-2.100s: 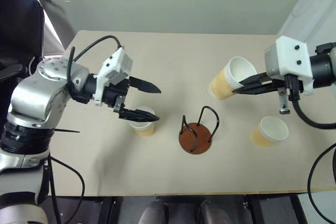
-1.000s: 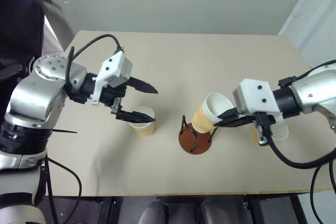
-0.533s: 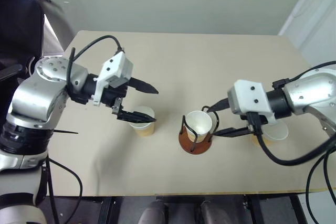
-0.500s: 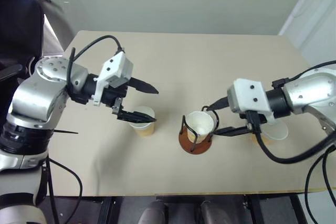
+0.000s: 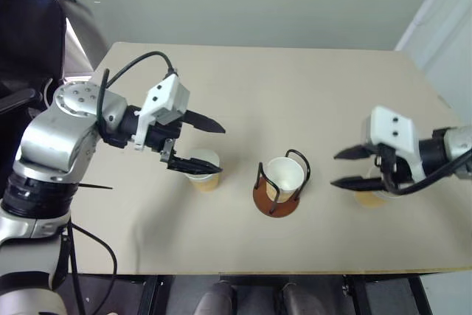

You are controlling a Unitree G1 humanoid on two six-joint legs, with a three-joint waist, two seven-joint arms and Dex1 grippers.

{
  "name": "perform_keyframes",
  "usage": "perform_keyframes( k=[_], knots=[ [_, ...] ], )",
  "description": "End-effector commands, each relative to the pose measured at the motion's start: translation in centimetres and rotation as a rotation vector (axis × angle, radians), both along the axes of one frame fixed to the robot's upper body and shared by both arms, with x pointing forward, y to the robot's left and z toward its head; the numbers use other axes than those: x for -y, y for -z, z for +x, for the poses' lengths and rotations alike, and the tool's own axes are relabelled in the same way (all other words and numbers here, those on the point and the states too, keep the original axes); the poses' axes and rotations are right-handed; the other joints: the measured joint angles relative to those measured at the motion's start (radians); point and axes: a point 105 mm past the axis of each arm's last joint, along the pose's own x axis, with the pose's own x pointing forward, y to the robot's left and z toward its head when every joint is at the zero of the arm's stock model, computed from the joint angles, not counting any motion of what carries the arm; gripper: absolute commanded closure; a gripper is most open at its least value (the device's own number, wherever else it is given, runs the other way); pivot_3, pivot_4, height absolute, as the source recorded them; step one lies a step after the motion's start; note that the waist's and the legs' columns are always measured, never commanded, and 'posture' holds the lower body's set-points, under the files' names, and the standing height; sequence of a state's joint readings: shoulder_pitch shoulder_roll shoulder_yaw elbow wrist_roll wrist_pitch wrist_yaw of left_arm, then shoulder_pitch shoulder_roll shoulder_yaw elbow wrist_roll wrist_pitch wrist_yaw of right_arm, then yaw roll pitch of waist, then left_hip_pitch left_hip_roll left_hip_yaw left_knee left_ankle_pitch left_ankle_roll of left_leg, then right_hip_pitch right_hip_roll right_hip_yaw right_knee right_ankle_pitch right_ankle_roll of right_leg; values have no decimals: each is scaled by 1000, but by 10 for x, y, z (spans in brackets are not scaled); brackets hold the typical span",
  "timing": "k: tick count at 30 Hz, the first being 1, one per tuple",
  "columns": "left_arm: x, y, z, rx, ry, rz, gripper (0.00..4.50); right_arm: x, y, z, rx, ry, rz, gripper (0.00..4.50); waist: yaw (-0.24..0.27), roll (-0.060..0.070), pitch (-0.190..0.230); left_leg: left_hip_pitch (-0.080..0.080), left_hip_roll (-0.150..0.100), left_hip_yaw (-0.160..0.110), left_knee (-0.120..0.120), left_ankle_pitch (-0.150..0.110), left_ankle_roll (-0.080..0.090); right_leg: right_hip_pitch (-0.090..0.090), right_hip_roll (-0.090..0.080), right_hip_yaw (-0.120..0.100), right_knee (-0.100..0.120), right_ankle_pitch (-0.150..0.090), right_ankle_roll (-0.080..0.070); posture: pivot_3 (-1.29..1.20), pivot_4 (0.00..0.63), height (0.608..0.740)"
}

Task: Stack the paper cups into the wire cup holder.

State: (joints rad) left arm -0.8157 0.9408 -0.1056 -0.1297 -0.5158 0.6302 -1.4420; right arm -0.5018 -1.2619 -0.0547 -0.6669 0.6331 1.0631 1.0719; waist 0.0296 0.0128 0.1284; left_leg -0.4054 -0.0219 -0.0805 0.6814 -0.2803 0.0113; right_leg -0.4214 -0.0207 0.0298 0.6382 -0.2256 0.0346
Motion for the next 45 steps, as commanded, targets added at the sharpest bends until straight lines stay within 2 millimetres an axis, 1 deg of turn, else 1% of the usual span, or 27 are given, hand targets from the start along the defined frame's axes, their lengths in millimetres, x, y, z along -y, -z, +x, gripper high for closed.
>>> perform_keyframes(
  k=[1,7,12,18,28,36,38,39,41,44,45],
  knots=[
    [3,-8,-4,36,39,2,0,12,-2,-1,83,18,-82,1816,-1,0,0,0,0,0,0,0,0,0,0,0,1,0,0,0,150,740],
    [4,-9,-4,36,46,3,0,33,9,0,73,75,-126,1816,-3,0,0,1,0,1,1,0,0,0,0,1,3,0,0,0,150,740],
    [3,-10,-4,36,44,3,0,52,11,8,87,139,-152,1816,-3,0,0,2,0,1,2,0,0,0,0,1,3,0,0,0,150,740],
    [2,-10,-5,37,38,3,0,64,19,8,66,153,-188,1816,-1,0,0,2,0,1,2,0,0,0,0,1,3,0,0,0,150,740],
    [3,-12,-4,38,38,2,0,76,35,9,41,159,-237,1816,-2,0,0,2,0,1,2,0,1,1,0,1,4,0,1,0,150,740],
    [2,-12,-4,37,36,5,0,73,45,12,31,130,-251,1816,-2,0,0,2,0,1,2,0,1,1,0,1,4,0,1,0,150,740],
    [2,-12,-5,36,37,5,0,72,47,13,28,121,-254,2172,-2,0,0,2,0,1,2,0,1,1,0,1,4,0,1,0,150,740],
    [2,-12,-5,36,37,5,0,72,48,13,26,119,-255,2424,-2,0,0,2,0,1,2,0,1,1,0,1,4,0,1,0,150,740],
    [2,-12,-5,36,37,6,0,71,50,14,22,109,-260,3067,-2,0,0,2,0,1,2,0,1,1,0,1,4,0,1,0,150,740],
    [2,-12,-6,35,33,7,0,69,51,15,24,92,-260,4230,-2,0,0,2,0,1,2,0,1,1,0,1,4,0,1,0,150,740],
    [2,-12,-6,35,32,7,0,69,50,16,28,91,-260,4482,-2,0,0,2,0,1,2,0,1,1,0,1,4,0,1,0,150,740]
  ],
)
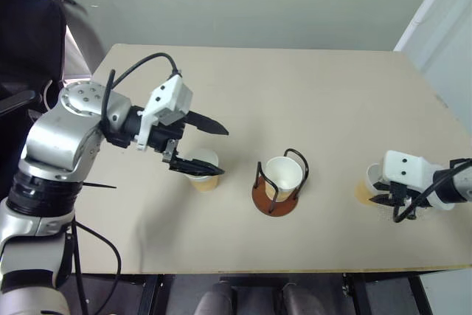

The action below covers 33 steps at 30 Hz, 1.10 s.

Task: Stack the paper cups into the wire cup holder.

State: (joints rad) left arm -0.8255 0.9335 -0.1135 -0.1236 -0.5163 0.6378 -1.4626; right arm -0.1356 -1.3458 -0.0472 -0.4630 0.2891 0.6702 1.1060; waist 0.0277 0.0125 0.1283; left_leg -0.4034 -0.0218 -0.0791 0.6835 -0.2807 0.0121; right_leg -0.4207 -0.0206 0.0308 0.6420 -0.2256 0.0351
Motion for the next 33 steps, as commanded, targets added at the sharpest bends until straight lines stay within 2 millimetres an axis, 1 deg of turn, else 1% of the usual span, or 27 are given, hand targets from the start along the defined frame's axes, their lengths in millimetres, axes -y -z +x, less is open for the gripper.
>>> perform_keyframes(
  k=[1,6,8,10,12,15,18,21,23,26,30,33],
  knots=[
    [0,-13,-5,53,10,5,0,-2,-8,4,34,-25,-12,4482,0,0,0,0,0,0,0,0,0,0,0,0,0,0,0,0,150,740],
    [0,-12,-4,55,5,5,0,-5,-17,7,55,-36,9,4482,0,0,0,0,0,0,0,0,0,0,0,0,0,0,0,0,150,740],
    [-1,-12,-4,55,4,5,0,-7,-24,9,79,-42,18,4482,-1,0,0,0,0,0,0,0,0,0,0,0,0,0,0,0,150,740],
    [-1,-12,-3,56,3,5,0,-10,-37,12,122,-53,22,4482,-1,0,0,0,0,0,0,0,0,0,0,0,0,0,0,0,150,740],
    [-1,-12,-3,56,2,6,0,-16,-58,15,191,-70,34,4482,-1,0,0,0,0,0,0,0,0,0,0,0,0,0,0,0,150,740],
    [-2,-12,-2,57,2,7,0,-28,-95,18,308,-112,58,4482,-3,0,0,0,0,0,0,0,0,0,0,0,0,0,0,0,150,740],
    [-1,-12,-1,58,5,7,0,-49,-127,13,394,-202,87,4482,-4,0,0,0,0,0,0,0,0,-1,0,0,0,0,0,0,150,740],
    [0,-13,1,60,12,8,0,-77,-147,1,446,-331,102,4482,-4,0,0,-1,0,0,-1,0,0,-1,0,0,0,0,0,0,150,740],
    [1,-14,1,61,16,9,0,-90,-152,-4,456,-391,100,4482,-6,0,0,0,0,0,0,0,1,-1,0,0,-1,0,0,0,150,740],
    [2,-15,3,61,21,9,0,-105,-150,-10,433,-463,99,4482,-6,0,0,-1,0,-1,0,0,1,-1,0,-1,-1,0,0,0,150,740],
    [3,-14,3,58,30,13,0,-121,-137,-17,378,-564,72,4482,-6,0,0,-1,0,-1,0,0,1,-1,0,-1,-1,0,0,0,150,740],
    [3,-13,3,57,34,16,0,-126,-124,-19,333,-606,52,4482,-6,0,0,-1,0,-1,0,0,1,-1,0,-1,-1,0,0,0,150,740]
  ],
)
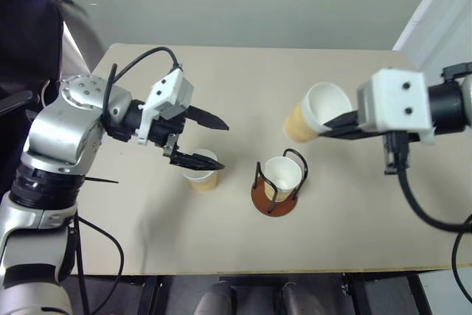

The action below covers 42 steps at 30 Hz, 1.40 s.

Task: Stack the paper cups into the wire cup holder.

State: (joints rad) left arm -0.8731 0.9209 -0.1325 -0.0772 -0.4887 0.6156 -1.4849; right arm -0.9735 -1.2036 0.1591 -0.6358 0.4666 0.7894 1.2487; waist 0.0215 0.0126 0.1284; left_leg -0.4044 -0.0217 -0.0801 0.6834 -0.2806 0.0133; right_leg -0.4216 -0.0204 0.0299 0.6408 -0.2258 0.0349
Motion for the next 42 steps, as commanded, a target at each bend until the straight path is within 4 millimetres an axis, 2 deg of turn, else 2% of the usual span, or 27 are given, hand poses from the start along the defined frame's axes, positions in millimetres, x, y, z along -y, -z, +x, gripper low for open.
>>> perform_keyframes(
  k=[1,6,20,29,33,37,41,42],
  knots=[
    [2,-8,-3,37,27,7,0,-5,7,-5,1,-47,-46,4482,0,0,0,0,0,0,0,0,0,0,0,0,0,0,0,0,150,740],
    [2,-7,-3,37,26,10,0,-10,15,-7,-25,-86,-66,4482,0,0,0,0,0,0,0,0,0,0,0,0,0,0,0,0,150,740],
    [2,-7,-3,46,16,1,0,-7,42,-3,-62,-100,-129,4482,0,0,0,0,0,0,0,0,0,0,0,0,0,0,0,0,150,740],
    [2,-8,-2,48,12,-4,0,-15,48,-9,-76,-140,-128,4482,-1,0,0,0,0,0,0,0,0,0,0,0,0,0,0,0,150,740],
    [2,-7,-1,48,10,-6,0,-20,51,-5,-52,-149,-123,4482,-1,0,0,0,0,0,0,0,0,0,0,0,0,0,0,0,150,740],
    [2,-6,-1,46,6,-8,0,-23,47,3,-35,-127,-93,3655,-1,0,0,0,0,0,0,0,0,0,0,0,0,0,0,0,150,740],
    [1,-6,-1,45,1,-8,0,-25,39,14,12,-85,-39,2224,-2,0,0,0,0,0,0,0,0,0,0,0,0,0,0,0,150,740],
    [1,-6,-1,46,0,-7,0,-25,36,17,21,-73,-22,2224,-2,0,0,0,0,0,0,0,0,0,0,0,0,0,0,0,150,740]
  ],
)
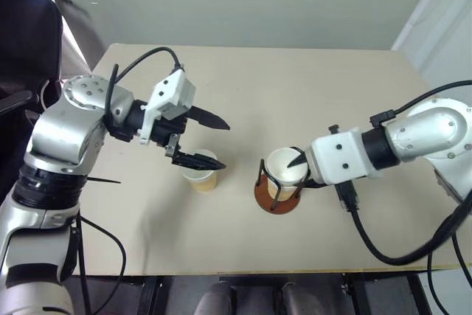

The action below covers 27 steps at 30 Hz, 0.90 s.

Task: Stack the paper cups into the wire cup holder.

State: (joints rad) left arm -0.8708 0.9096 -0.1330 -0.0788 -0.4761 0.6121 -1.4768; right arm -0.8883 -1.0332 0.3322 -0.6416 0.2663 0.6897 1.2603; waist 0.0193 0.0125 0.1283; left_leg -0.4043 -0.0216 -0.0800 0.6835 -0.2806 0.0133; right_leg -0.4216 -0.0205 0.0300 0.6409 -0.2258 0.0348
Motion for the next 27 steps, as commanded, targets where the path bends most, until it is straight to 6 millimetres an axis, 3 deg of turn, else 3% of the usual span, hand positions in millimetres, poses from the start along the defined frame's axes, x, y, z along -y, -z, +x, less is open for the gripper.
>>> perform_keyframes(
  k=[1,6,11,27],
  knots=[
    [-1,-7,-3,40,4,-6,0,0,-17,10,84,47,58,2224,0,0,0,0,0,0,0,0,0,0,0,0,0,0,0,0,150,740],
    [-17,-7,-5,145,-33,100,0,12,-49,25,129,168,216,2224,-5,0,0,0,0,0,0,0,0,0,0,0,0,0,0,0,150,740],
    [-43,11,-8,242,-91,297,0,21,-68,17,88,186,336,2224,-7,0,0,0,0,0,-2,0,0,-1,0,0,-2,0,-1,0,150,740],
    [-69,29,-6,273,-176,469,0,31,-70,2,-82,195,350,2224,-6,0,0,-1,0,0,-3,0,-1,-2,0,0,0,-1,-2,0,150,740]
  ],
)
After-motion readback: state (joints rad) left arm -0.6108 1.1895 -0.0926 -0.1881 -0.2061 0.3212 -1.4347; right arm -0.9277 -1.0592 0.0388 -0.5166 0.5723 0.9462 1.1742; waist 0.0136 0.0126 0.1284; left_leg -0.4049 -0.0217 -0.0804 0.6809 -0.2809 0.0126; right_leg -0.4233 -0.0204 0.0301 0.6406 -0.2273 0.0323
